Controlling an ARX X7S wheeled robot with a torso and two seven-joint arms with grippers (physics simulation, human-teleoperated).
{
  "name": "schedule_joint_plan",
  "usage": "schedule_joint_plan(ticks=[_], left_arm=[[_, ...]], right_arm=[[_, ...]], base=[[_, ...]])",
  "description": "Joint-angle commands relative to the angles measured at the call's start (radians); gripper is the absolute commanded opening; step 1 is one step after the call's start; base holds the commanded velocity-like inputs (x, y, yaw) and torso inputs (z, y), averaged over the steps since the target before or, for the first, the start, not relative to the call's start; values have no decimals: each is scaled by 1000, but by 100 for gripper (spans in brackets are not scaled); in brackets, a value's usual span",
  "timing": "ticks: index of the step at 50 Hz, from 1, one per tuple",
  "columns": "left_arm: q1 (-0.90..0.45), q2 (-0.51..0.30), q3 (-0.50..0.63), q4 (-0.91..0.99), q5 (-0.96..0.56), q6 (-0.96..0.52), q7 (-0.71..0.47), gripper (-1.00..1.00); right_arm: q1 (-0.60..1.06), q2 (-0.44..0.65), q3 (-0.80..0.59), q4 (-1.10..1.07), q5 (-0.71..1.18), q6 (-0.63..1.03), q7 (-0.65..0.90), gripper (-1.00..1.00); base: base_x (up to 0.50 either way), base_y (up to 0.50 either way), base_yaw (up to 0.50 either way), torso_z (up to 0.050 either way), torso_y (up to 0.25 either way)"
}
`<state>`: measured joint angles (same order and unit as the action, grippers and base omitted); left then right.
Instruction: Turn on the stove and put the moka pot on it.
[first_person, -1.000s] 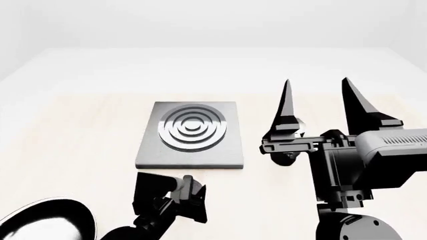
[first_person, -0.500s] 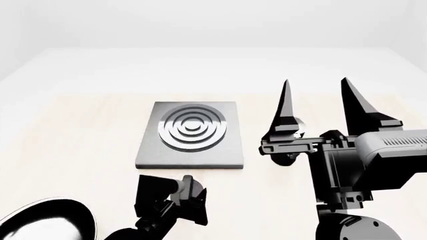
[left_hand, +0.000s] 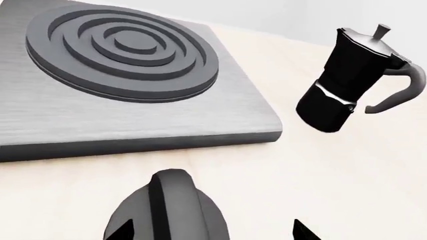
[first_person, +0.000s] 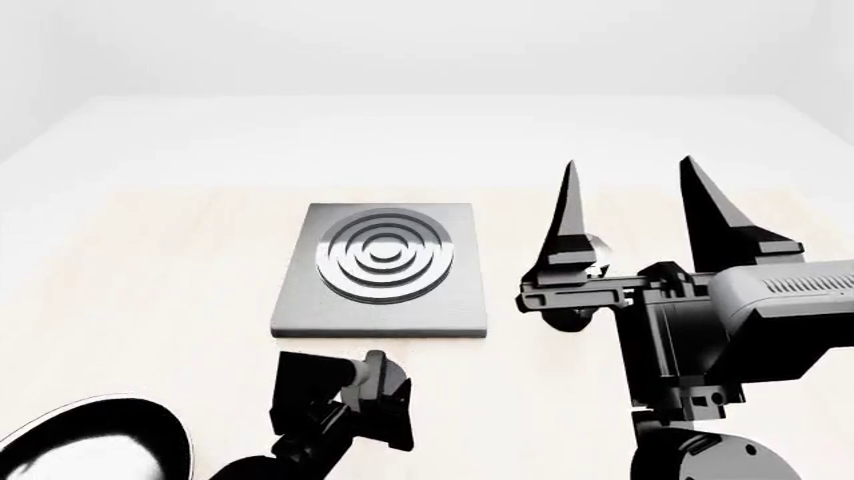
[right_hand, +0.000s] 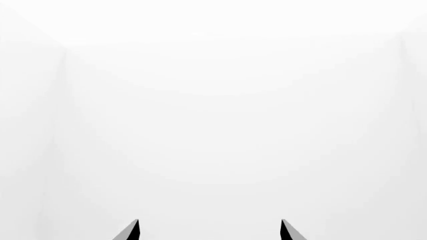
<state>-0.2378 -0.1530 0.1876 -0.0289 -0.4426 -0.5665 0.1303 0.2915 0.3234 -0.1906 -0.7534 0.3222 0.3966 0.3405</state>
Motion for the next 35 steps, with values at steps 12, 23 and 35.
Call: schedule_joint_plan(ticks=[12,23,35], left_arm=[[-19,4,24,-71,-2,31,9,100],[-12,9,49,-87,-5,40,18,100],[-2,13,68,-99,-14,51,26,100]], right_arm=[[4,7,-5,1,8,-5,5,100],[4,10,-8,4,11,-10,8,100],[2,13,-11,1,14,-12,13,100]], base=[[0,0,0,0,0],[0,0,0,0,0],[0,0,0,0,0]])
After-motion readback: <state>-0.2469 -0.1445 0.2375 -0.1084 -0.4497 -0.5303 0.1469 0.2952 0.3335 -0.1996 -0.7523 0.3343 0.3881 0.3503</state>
